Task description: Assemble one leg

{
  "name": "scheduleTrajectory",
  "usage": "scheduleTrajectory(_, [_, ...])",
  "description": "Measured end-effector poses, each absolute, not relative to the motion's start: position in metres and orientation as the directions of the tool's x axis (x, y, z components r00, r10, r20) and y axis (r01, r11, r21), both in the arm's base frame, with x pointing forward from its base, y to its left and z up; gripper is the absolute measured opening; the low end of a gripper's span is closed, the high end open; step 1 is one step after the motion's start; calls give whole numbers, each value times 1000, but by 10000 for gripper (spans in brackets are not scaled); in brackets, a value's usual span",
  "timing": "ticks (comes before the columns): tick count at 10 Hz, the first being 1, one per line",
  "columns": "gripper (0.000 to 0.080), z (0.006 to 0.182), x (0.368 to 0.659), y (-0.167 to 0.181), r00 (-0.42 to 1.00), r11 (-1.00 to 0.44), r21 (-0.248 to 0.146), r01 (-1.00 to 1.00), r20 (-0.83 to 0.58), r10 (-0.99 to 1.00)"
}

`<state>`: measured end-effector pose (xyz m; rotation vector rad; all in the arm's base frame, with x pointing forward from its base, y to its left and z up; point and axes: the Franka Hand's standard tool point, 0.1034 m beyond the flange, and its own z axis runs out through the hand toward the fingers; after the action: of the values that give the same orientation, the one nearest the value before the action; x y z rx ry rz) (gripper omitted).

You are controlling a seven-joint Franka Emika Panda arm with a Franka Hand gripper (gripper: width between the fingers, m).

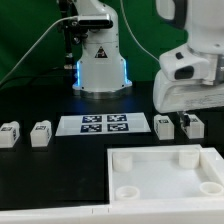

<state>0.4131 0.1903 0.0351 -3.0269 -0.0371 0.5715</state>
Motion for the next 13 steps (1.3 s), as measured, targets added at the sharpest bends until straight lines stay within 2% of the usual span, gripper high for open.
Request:
scheduleTrajectory(2, [649,37,413,192,819,-998,-57,-27,-574,10])
scheduleTrajectory(5, [649,33,404,190,639,-999,-47,-21,-769,22])
scheduleTrajectory(9, [649,29,408,191,614,-999,-49,-22,-789,25])
scheduleTrajectory(13, [649,21,388,189,582,-999,-38,-15,-813,22])
